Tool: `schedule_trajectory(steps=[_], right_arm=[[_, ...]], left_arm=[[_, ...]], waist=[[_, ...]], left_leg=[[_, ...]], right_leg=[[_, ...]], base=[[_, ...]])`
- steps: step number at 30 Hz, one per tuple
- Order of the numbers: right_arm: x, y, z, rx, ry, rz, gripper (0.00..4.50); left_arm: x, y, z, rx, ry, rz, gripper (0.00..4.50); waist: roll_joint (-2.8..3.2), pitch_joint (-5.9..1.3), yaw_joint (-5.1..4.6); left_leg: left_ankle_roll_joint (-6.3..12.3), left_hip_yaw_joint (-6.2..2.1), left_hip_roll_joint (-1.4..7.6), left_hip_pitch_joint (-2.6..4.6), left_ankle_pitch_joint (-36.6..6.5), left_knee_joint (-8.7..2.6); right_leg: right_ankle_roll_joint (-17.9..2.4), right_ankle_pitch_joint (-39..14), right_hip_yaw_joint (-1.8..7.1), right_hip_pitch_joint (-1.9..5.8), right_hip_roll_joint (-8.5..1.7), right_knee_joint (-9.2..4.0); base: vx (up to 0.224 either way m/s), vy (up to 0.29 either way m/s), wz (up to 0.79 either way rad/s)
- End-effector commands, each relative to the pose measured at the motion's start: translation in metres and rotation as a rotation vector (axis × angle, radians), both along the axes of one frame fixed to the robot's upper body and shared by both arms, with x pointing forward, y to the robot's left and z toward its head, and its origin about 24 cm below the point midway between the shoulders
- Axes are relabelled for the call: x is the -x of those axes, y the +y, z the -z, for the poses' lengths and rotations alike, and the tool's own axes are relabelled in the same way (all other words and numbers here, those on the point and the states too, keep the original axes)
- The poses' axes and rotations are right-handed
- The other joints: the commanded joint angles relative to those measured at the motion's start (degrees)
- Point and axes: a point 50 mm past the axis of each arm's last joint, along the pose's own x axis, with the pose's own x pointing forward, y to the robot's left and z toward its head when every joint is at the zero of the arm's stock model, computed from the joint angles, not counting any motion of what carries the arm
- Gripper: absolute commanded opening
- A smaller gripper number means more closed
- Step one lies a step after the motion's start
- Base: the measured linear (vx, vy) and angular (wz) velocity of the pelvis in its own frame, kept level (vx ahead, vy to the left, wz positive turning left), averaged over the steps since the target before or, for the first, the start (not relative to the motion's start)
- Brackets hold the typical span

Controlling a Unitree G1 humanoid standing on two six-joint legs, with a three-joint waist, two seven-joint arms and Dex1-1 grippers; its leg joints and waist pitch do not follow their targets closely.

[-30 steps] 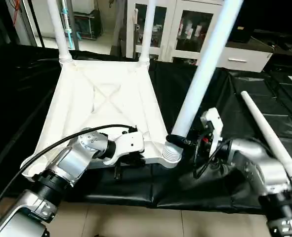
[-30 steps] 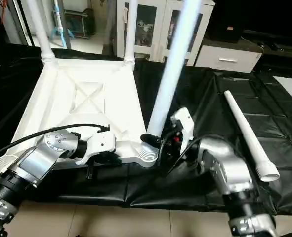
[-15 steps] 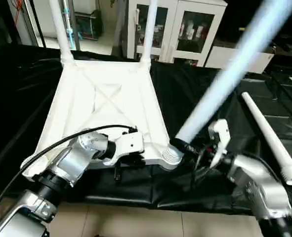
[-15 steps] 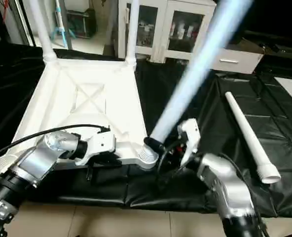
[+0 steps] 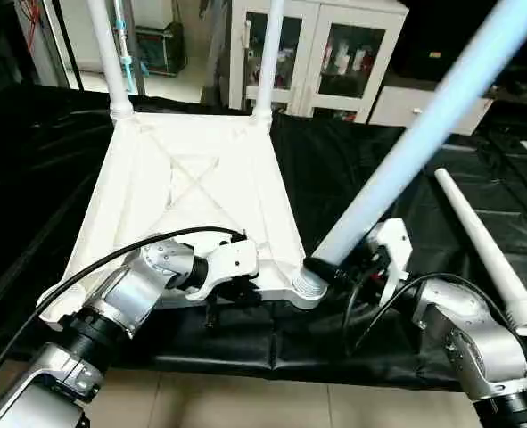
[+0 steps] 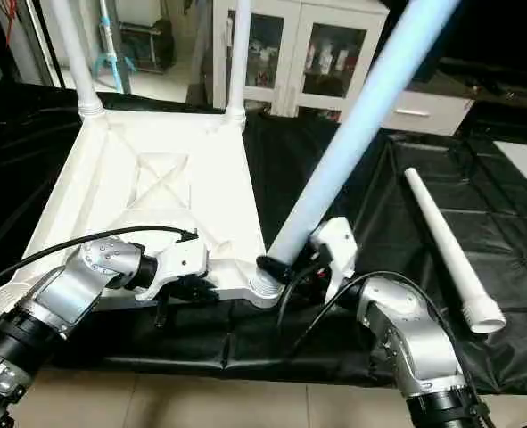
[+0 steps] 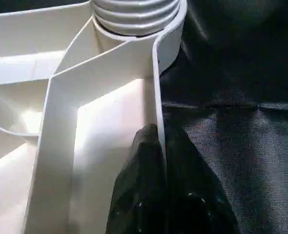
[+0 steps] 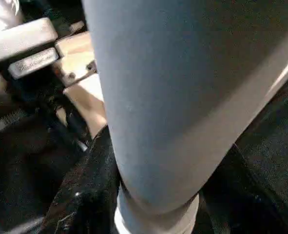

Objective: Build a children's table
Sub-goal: Insert table leg to table base

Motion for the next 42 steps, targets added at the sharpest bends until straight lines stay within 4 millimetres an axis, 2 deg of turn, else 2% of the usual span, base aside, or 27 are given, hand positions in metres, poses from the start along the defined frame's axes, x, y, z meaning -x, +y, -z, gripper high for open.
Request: schedule_trajectory(steps=[1, 2, 3, 7, 9, 11, 12, 13, 14, 15, 17, 18, 19, 21, 23, 25, 26, 32, 35, 36, 38, 39, 40, 41, 42], right_arm=[[0.024, -0.001, 0.046, 0.123, 0.25, -0.057, 1.87], [0.024, -0.001, 0.046, 0.128, 0.255, -0.065, 1.87], [0.025, -0.001, 0.047, 0.14, 0.264, -0.076, 1.87], [0.021, -0.003, 0.053, 0.177, 0.283, -0.056, 1.87], [0.016, -0.004, 0.053, 0.174, 0.282, -0.019, 1.87], [0.011, -0.004, 0.053, 0.165, 0.282, 0.013, 1.87], [0.007, -0.005, 0.053, 0.15, 0.286, 0.039, 1.87], [0.001, -0.006, 0.054, 0.131, 0.307, 0.08, 1.87], [0.0, -0.006, 0.056, 0.131, 0.315, 0.089, 1.87], [0.0, -0.007, 0.057, 0.133, 0.326, 0.094, 1.87], [0.0, -0.008, 0.059, 0.137, 0.332, 0.097, 1.87], [0.0, -0.009, 0.061, 0.145, 0.336, 0.103, 1.87], [-0.001, -0.009, 0.061, 0.142, 0.337, 0.111, 1.87], [-0.001, -0.009, 0.061, 0.138, 0.337, 0.118, 1.87], [-0.001, -0.009, 0.061, 0.138, 0.332, 0.11, 1.87], [0.0, -0.008, 0.061, 0.136, 0.331, 0.103, 1.87], [0.0, -0.008, 0.061, 0.135, 0.331, 0.102, 1.87], [0.001, -0.008, 0.062, 0.151, 0.302, 0.12, 1.87], [-0.004, -0.01, 0.064, 0.176, 0.282, 0.188, 1.87], [-0.008, -0.012, 0.065, 0.193, 0.27, 0.251, 1.87], [-0.014, -0.015, 0.065, 0.205, 0.258, 0.324, 1.87], [-0.027, -0.019, 0.065, 0.211, 0.242, 0.492, 1.87], [-0.034, -0.02, 0.064, 0.217, 0.237, 0.573, 1.87], [-0.035, -0.02, 0.064, 0.217, 0.236, 0.582, 1.87], [-0.045, -0.018, 0.063, 0.222, 0.242, 0.68, 1.87]], left_arm=[[-0.003, 0.006, 0.002, -0.057, -0.012, -0.012, 0.0], [-0.003, 0.006, 0.002, -0.058, -0.012, -0.014, 0.0], [-0.003, 0.006, 0.002, -0.057, -0.012, -0.016, 0.0], [-0.002, 0.005, 0.003, -0.052, -0.01, -0.016, 0.0], [-0.002, 0.005, 0.002, -0.049, -0.008, -0.012, 0.0], [-0.001, 0.005, 0.002, -0.048, -0.006, -0.006, 0.0], [-0.001, 0.005, 0.002, -0.048, -0.006, -0.003, 0.0], [-0.001, 0.004, 0.002, -0.047, -0.005, 0.002, 0.0], [-0.001, 0.004, 0.002, -0.047, -0.005, 0.003, 0.0], [-0.001, 0.004, 0.002, -0.047, -0.006, 0.004, 0.0], [-0.001, 0.004, 0.001, -0.046, -0.005, 0.005, 0.0], [-0.001, 0.003, 0.001, -0.047, -0.005, 0.007, 0.0], [-0.001, 0.003, 0.002, -0.047, -0.005, 0.009, 0.0], [0.0, 0.003, 0.002, -0.046, -0.004, 0.01, 0.0], [0.0, 0.003, 0.002, -0.047, -0.003, 0.011, 0.0], [0.0, 0.003, 0.002, -0.047, -0.003, 0.011, 0.0], [0.0, 0.004, 0.002, -0.047, -0.003, 0.01, 0.0], [-0.001, 0.004, 0.003, -0.037, -0.017, -0.044, 0.0], [-0.003, 0.003, 0.003, -0.03, -0.026, -0.081, 0.0], [-0.005, 0.001, 0.002, -0.021, -0.032, -0.097, 0.0], [-0.007, -0.001, 0.001, -0.009, -0.044, -0.124, 0.0], [-0.015, -0.011, -0.005, 0.028, -0.071, -0.177, 0.0], [-0.02, -0.018, -0.008, 0.046, -0.088, -0.202, 0.0], [-0.021, -0.019, -0.009, 0.048, -0.09, -0.204, 0.0], [-0.029, -0.031, -0.015, 0.068, -0.127, -0.234, 0.0]], waist=[[0.4, -1.18, -0.12], [0.55, -1.22, -0.11], [0.37, -1.23, -0.19], [0.41, -1.31, -0.24], [0.67, -1.28, -0.22], [0.55, -1.13, -0.61], [0.53, -1.1, -0.67], [0.8, -0.92, -1.01], [0.76, -0.77, -1.25], [1.21, -0.69, -1.49], [1.4, -0.76, -2.1], [1.82, -0.69, -2.24], [1.89, -0.6, -2.72], [1.82, -0.52, -2.79], [1.77, -0.52, -2.72], [1.57, -0.45, -2.62], [1.26, -0.44, -2.65], [1.51, -0.18, -2.57], [1.49, -0.01, -2.69], [1.54, 0.06, -2.92], [2.09, 0.23, -3.51], [2.79, 0.42, -4.11], [3.42, 0.46, -4.06], [3.58, 0.77, -3.25], [3.15, 0.67, -0.05]], left_leg=[[-2.03, -2.33, 3.16, 0.75, -25.6, -5.02], [-2.11, -2.44, 3.19, 0.68, -25.5, -5.09], [-2.2, -2.44, 3.22, 0.61, -25.7, -5.15], [-2.24, -2.39, 3.19, 0.58, -25.8, -5.21], [-2.51, -2.46, 3.17, 0.73, -26.7, -5.23], [-2.8, -2.67, 3.06, 0.64, -28.8, -5.3], [-2.96, -2.77, 3.05, 0.97, -30.1, -5.18], [-3.16, -2.98, 2.89, 1.16, -32.2, -5.15], [-3.19, -3.15, 2.82, 1.25, -33.3, -5.18], [-3.53, -3.52, 2.86, 1.71, -35.6, -5.23], [-3.92, -4.17, 3.05, 1.46, -37.6, -5.59], [-4.31, -4.6, 3.23, 1.39, -38.9, -5.95], [-4.74, -4.94, 3.31, 1.35, -40.8, -6.21], [-4.98, -4.97, 3.25, 1.87, -42.2, -6.21], [-4.88, -4.97, 3.21, 1.63, -41.3, -6.23], [-4.56, -4.82, 3.1, 1.77, -40.6, -6.13], [-4.35, -4.78, 3.06, 1.74, -40.2, -6.09], [-4.27, -4.9, 3.07, 2.08, -41.3, -6.1], [-4.17, -5.0, 2.94, 2.33, -42.1, -6.0], [-4.26, -5.15, 2.92, 2.29, -42.6, -6.07], [-4.84, -5.81, 3.04, 2.1, -45.5, -6.58], [-5.76, -6.33, 3.48, 1.7, -49.6, -7.77], [-6.51, -6.39, 4.44, -0.98, -53.8, -10.65], [-6.57, -5.5, 5.26, -3.01, -56.5, -13.46], [-4.32, -1.97, 4.47, -4.92, -55.9, -14.91]], right_leg=[[-4.7, -31.8, 2.87, 0.1, -4.12, -6.23], [-4.7, -31.5, 2.85, 0.18, -4.12, -6.12], [-4.7, -31.0, 2.8, 0.2, -4.02, -6.12], [-5.2, -29.2, 2.85, 0.19, -3.97, -5.94], [-5.0, -30.4, 2.83, 0.02, -4.05, -6.12], [-4.6, -32.8, 2.6, -0.06, -4.02, -6.39], [-4.0, -34.8, 2.52, -0.34, -4.09, -6.68], [-3.2, -37.2, 2.25, -0.53, -4.01, -7.14], [-2.7, -38.7, 1.95, -0.56, -3.94, -7.33], [-2.0, -40.5, 1.5, -0.58, -4.0, -7.8], [-2.2, -39.0, 0.81, 0.2, -4.06, -7.96], [-2.7, -37.4, 0.4, 0.59, -4.18, -7.97], [-3.1, -35.6, -0.04, 0.86, -4.08, -8.01], [-3.5, -34.8, -0.19, 0.69, -4.15, -8.25], [-3.6, -34.9, 0.01, 0.85, -4.46, -8.21], [-3.5, -36.0, 0.26, 0.51, -4.61, -8.36], [-3.3, -36.5, 0.28, 0.47, -4.64, -8.41], [-2.6, -38.4, 0.08, 0.09, -4.58, -8.76], [-1.9, -40.3, -0.27, -0.1, -4.62, -9.19], [-1.4, -41.3, -0.66, -0.01, -4.62, -9.4], [-1.0, -40.8, -1.88, 0.65, -4.26, -9.54], [-1.5, -36.6, -2.91, 1.59, -3.59, -8.81], [-3.1, -27.4, -2.64, 4.55, -2.47, -3.82], [-4.0, -21.2, -2.41, 6.27, -1.42, 0.76], [-3.3, -11.1, -1.61, 6.97, 0.09, 5.77]], base=[[0.0, 0.0, 0.0], [0.0, 0.0, 0.0], [0.0, 0.0, 0.0], [0.0, 0.0, 0.0], [0.0, 0.0, 0.0], [0.0, 0.0, 0.0], [0.0, 0.0, 0.0], [0.0, 0.0, 0.0], [0.0, 0.0, 0.0], [0.0, 0.0, 0.0], [0.0, 0.0, 0.0], [0.0, 0.0, 0.0], [0.0, 0.0, 0.0], [0.0, 0.0, 0.0], [0.0, 0.0, 0.0], [0.0, 0.0, 0.0], [0.0, 0.0, 0.0], [0.0, 0.0, 0.0], [0.0, 0.0, 0.0], [0.0, 0.0, 0.0], [0.0, 0.0, 0.0], [0.0, 0.0, 0.0], [0.0, 0.0, 0.0], [-0.108, 0.006, -0.03], [-0.105, -0.035, 0.14]])
